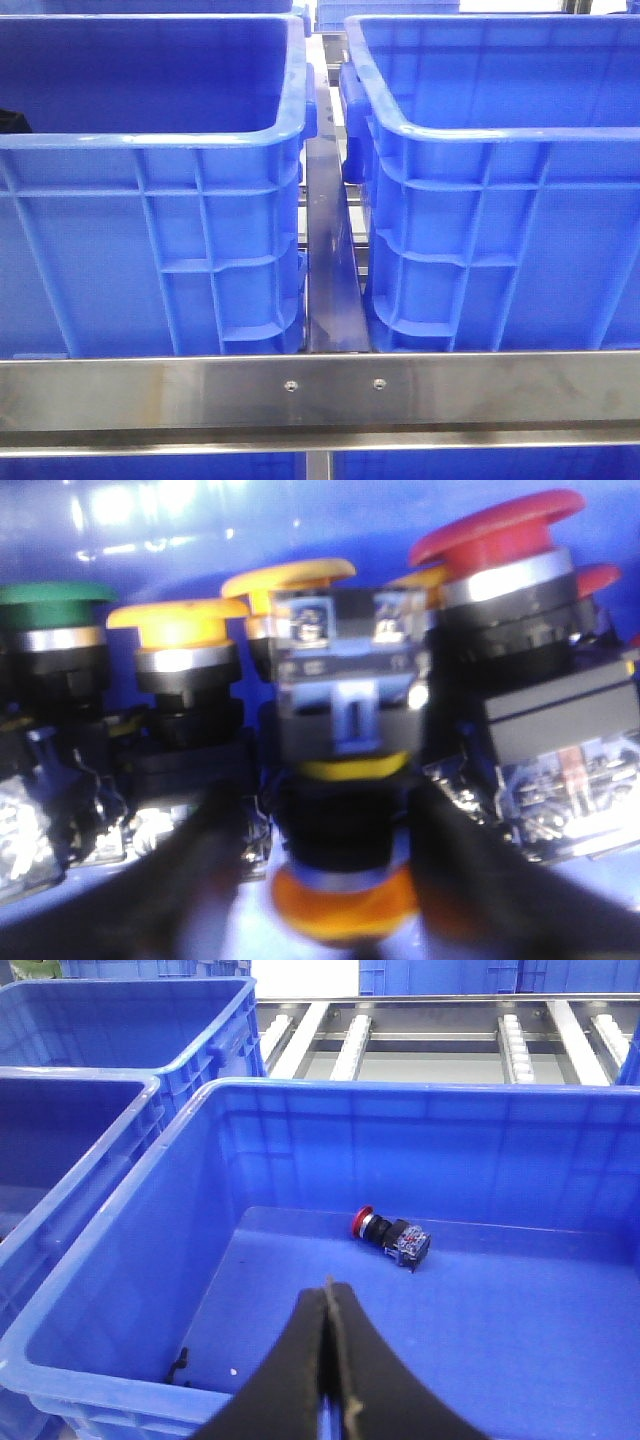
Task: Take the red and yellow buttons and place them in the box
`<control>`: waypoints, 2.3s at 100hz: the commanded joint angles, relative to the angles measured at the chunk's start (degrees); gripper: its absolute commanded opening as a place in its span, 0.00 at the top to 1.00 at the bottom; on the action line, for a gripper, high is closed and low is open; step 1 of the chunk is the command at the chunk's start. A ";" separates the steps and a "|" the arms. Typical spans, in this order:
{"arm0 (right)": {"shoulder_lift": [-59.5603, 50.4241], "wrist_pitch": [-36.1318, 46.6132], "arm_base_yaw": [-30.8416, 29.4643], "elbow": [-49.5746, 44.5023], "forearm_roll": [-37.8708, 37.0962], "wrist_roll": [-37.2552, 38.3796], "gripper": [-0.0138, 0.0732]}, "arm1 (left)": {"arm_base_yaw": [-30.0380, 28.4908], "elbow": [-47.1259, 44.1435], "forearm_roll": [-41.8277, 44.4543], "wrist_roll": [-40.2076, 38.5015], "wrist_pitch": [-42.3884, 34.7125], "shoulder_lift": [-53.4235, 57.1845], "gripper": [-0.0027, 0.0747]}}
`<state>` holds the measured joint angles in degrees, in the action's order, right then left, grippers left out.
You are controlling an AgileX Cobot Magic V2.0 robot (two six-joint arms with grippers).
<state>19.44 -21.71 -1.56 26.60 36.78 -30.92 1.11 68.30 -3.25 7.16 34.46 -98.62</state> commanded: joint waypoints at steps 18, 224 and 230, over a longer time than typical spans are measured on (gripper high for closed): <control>0.24 3.35 0.01 1.45 0.52 -0.45 0.92 | -0.19 1.81 -0.07 -0.05 -2.77 2.92 0.99; 8.86 -27.53 0.01 5.84 42.90 -13.99 0.19 | 38.33 -7.11 -14.02 27.27 3.29 40.58 0.99; 11.89 -30.49 0.01 5.84 47.44 -15.52 0.19 | 38.33 -7.11 -14.02 27.36 3.29 40.58 0.99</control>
<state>26.83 -49.00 -1.56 30.43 73.44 -42.89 38.95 59.74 -15.80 34.45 42.07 -58.66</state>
